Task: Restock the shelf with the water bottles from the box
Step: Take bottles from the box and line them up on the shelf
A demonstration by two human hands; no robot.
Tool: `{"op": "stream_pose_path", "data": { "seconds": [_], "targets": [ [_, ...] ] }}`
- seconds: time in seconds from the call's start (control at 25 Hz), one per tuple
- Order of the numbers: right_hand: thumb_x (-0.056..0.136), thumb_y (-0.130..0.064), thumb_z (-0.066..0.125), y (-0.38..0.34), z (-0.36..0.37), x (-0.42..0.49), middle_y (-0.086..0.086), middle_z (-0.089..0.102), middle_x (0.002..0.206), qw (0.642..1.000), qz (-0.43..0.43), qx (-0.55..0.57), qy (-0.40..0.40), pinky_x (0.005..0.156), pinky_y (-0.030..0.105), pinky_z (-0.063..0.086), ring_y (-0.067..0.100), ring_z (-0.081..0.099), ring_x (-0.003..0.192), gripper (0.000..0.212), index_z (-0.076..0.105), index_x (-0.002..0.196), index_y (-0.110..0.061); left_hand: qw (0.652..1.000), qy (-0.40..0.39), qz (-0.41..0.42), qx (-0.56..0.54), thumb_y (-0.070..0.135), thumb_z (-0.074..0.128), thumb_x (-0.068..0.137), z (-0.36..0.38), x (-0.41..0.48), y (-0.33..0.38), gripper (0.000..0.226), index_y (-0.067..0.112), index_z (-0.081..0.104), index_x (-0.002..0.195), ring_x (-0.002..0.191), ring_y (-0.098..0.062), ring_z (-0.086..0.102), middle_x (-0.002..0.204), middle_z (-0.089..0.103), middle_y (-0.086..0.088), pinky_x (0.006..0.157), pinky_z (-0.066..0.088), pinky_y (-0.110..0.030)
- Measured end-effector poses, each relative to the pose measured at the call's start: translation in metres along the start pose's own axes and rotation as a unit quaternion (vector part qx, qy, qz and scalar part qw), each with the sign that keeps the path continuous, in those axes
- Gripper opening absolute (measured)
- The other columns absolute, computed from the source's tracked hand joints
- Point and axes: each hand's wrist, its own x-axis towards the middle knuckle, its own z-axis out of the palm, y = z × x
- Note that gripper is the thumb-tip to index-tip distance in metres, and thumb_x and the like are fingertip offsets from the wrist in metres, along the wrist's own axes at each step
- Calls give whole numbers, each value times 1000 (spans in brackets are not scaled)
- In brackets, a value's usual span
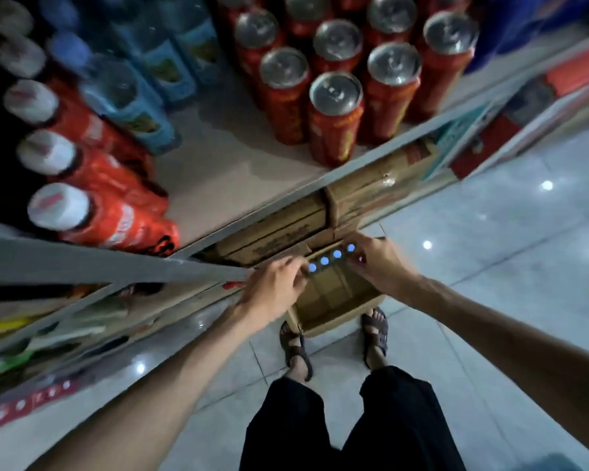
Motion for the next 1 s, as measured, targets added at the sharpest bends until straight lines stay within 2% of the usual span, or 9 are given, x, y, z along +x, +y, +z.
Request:
{"op": "stream_pose_path", "data": {
  "seconds": [0.08,0.12,0.2,0.32,0.4,0.52,0.72,0.92,1.0],
  "targets": [
    [87,-19,59,44,56,7,9,66,92,998,59,13,-8,67,29,42,34,65,91,24,61,110,-18,975,-143,-141,-96,31,62,91,49,24,-29,33,15,58,120,103,-19,62,116,66,-4,84,51,-30],
    [84,-21,58,66,82,16,10,65,97,996,82,14,-13,68,31,45,35,65,93,29,60,113,-20,958,-172,-189,-131,28,63,91,76,42,-44,37,9,56,122,107,-22,60,120,63,-10,85,48,-28],
    [82,-25,57,104,138,34,11,66,107,992,114,13,-43,71,32,50,34,65,96,41,55,123,-24,931,-198,-260,-164,23,65,90,128,70,-76,41,2,53,124,110,-26,57,126,58,-17,86,45,-30],
    [83,-19,55,159,218,73,9,67,107,986,143,22,-82,65,28,48,31,67,92,39,53,123,-21,905,-195,-338,-170,22,64,91,199,105,-125,51,1,42,132,122,-34,51,133,51,-20,99,43,-40],
    [83,-15,52,197,266,103,8,66,112,984,151,18,-89,73,34,56,28,67,95,43,52,125,-24,897,-189,-363,-168,20,63,91,247,122,-154,65,3,28,143,132,-38,42,143,43,-25,108,35,-43],
    [87,-12,52,254,343,148,11,56,128,988,138,-7,-68,87,39,54,32,63,109,51,47,137,-23,895,-171,-387,-144,16,56,95,331,149,-205,74,4,10,151,139,-32,31,153,29,-17,112,28,-40],
    [92,-15,50,292,419,222,14,43,136,996,71,-54,-25,70,37,44,39,63,103,60,31,148,-25,877,-144,-441,-124,27,51,95,425,183,-272,44,7,43,133,106,-28,51,120,51,-11,99,46,-43],
    [98,-18,45,292,462,270,14,53,124,986,64,-151,-35,69,35,39,32,62,107,53,26,147,-19,858,-128,-481,-127,46,54,68,458,202,-304,90,7,29,146,108,-34,57,127,55,-17,94,51,-46],
    [98,-21,46,291,461,276,13,58,118,984,64,-165,-17,68,35,39,32,63,104,51,27,146,-14,857,-136,-483,-121,47,51,61,457,203,-306,99,5,25,147,107,-34,58,128,55,-17,93,52,-44]
  ]
}}
